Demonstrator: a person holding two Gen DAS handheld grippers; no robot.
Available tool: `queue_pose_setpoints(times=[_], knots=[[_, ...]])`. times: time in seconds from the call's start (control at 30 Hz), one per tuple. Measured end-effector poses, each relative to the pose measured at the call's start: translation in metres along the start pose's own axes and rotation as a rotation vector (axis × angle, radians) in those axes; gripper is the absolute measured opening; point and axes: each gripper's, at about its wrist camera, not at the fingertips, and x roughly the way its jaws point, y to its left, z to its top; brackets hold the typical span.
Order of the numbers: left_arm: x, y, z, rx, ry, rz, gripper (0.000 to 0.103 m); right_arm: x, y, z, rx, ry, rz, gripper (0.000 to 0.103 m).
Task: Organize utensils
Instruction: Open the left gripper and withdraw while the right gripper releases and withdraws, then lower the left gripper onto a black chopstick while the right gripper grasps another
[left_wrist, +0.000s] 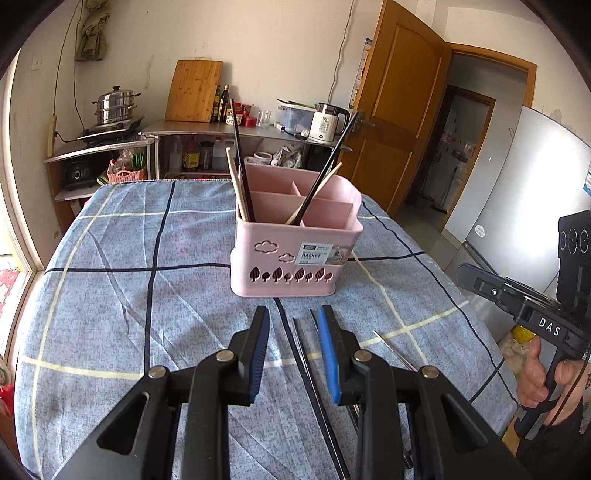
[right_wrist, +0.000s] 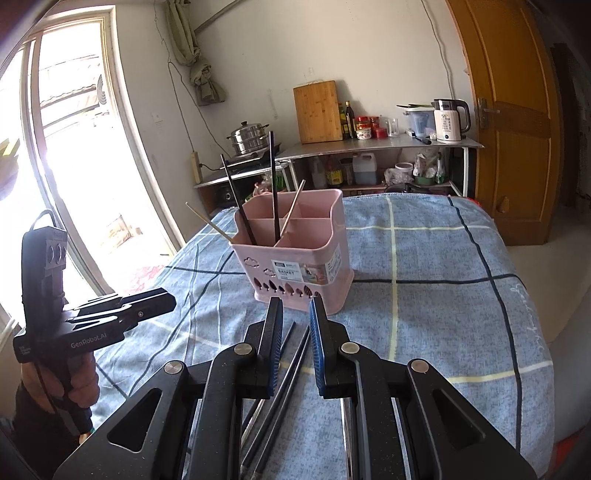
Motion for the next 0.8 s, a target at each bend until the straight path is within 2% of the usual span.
queue_pose_setpoints(times=[0.23, 0.63, 0.8], knots=[[0.023, -0.004, -0.013, 0.001, 0.063, -0.003, 0.029, 0.020, -0.005, -0.012, 0.017, 0.058, 0.001, 0.015], [0.082, -0.011, -0.037, -0.002, 0.219, 0.006, 0.029, 0.064, -0.011, -0.041, 0.032, 0.197, -0.005, 0.015], [0.100, -0.014, -0.041, 0.014, 0.257, 0.037, 0.029, 0.081, -0.009, -0.048, 0.024, 0.245, -0.008, 0.015]])
